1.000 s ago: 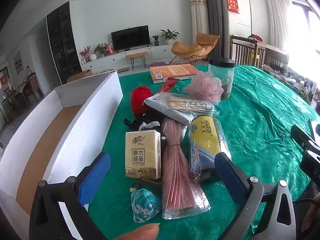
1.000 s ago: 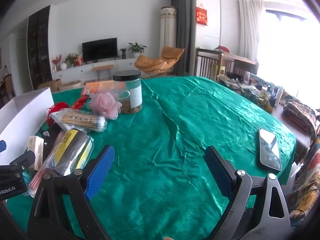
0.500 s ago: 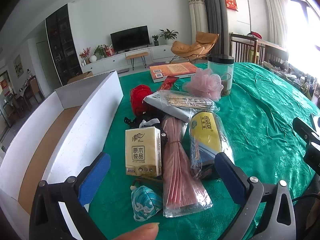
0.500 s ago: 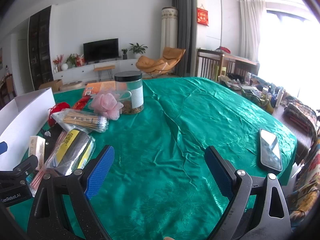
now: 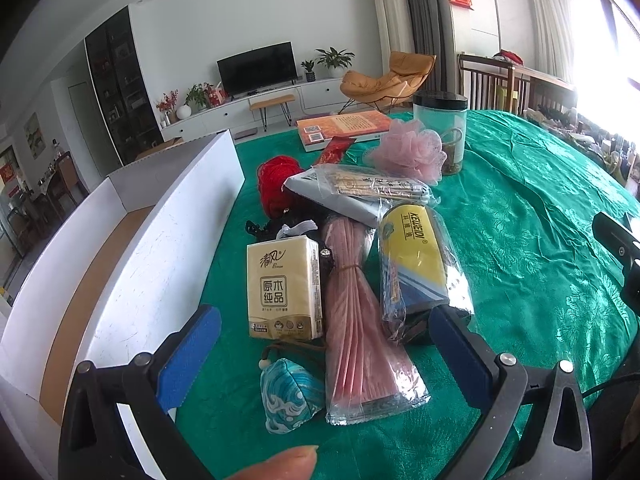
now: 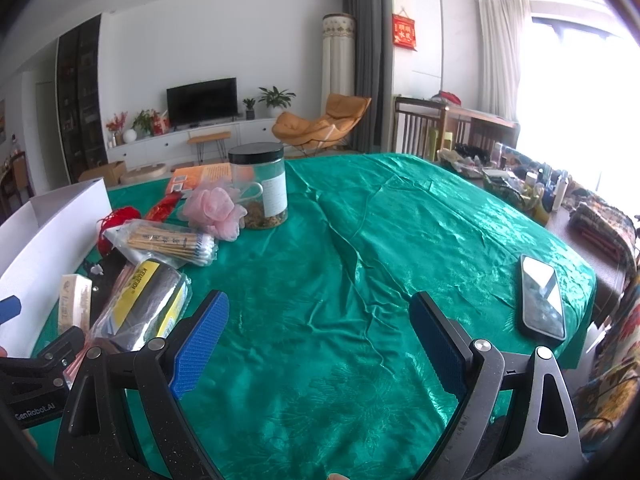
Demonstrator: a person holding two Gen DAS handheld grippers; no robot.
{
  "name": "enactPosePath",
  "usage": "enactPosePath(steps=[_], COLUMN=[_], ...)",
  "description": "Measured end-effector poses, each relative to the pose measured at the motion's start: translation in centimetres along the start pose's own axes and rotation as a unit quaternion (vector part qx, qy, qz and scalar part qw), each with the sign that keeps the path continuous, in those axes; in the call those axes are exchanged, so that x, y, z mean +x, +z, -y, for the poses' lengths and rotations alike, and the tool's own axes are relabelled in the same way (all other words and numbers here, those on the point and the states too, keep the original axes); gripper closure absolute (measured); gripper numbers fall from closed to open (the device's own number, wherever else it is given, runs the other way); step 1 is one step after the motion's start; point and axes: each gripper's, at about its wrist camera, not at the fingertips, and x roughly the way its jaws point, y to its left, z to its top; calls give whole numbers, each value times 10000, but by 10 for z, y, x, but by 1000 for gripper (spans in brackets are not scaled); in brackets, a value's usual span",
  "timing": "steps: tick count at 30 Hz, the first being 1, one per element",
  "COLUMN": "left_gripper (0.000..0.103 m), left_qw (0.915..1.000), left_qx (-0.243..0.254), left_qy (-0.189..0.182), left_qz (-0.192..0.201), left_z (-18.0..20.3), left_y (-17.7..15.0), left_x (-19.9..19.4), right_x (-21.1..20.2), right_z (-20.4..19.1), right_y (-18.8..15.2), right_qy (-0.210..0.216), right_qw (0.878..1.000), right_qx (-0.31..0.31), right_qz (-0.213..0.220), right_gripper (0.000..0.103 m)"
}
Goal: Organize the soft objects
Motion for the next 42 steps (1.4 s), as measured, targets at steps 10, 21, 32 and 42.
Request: enactPosePath(steps=[10,21,32,42], left_gripper=[0,0,0,0], left_qw=[10000,9999,9999,9998], left_qx=[25,36,75,107], left_qy=[-29,-24,-30,-12], left_qz=[-41,-90,-128,-170], left_z=[1,-1,1,1], left_y=[-1,-4,-4,-6], left_x=[2,3,5,8], right_x=[0,0,1,1], right_z=[1,-3,-3,-4], right_y=[0,1,0,0], right_qy=[7,30,38,46], right_qw=[10000,10000,10000,10000], right_qx=[11,12,14,22], right_qz=[-5,-16,-17,-24], right_gripper=[10,10,10,10])
